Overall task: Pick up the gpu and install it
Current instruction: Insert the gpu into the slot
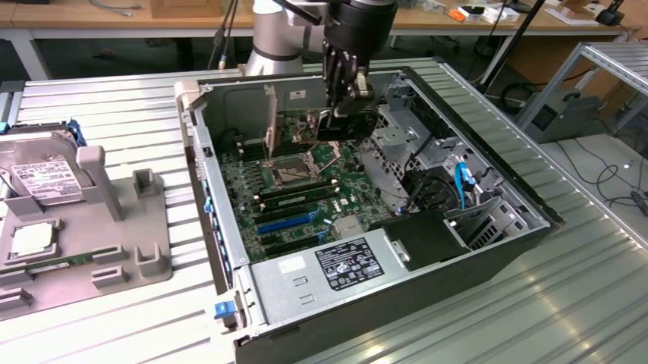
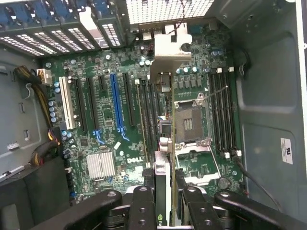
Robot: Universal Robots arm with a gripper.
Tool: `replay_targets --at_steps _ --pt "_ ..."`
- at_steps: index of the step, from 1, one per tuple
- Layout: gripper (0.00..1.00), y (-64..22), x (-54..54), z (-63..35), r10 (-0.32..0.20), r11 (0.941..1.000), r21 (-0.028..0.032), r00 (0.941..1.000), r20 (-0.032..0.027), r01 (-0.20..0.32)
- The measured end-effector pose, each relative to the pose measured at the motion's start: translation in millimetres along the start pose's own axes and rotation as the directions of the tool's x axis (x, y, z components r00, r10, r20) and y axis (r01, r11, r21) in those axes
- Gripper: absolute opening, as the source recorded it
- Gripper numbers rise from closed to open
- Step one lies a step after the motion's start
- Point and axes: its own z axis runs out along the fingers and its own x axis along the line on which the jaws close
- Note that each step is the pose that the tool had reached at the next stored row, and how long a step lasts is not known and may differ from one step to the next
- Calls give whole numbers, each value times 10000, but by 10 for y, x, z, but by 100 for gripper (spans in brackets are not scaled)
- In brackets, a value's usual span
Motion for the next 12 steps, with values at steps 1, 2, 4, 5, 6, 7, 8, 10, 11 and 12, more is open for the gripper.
replay_targets --at_steps 1,2,4,5,6,7,8,10,11,12 --pt "27 0 0 0 -81 10000 -2 10000 0 81" --pt "27 0 0 0 -285 9996 -8 9996 1 285" --pt "27 0 0 0 -516 9987 -14 9987 2 516" --pt "27 0 0 1 -626 9980 -17 9980 3 626" --pt "27 0 0 0 -785 9969 -22 9969 3 785" --pt "27 0 0 0 -923 9957 -26 9957 3 923" --pt "27 0 0 0 -1078 9942 -30 9942 3 1078" --pt "27 0 0 0 -1246 9922 -35 9922 5 1246" --pt "27 0 0 1 -1291 9916 -36 9916 5 1291" --pt "27 0 0 1 -1293 9916 -36 9916 6 1293"
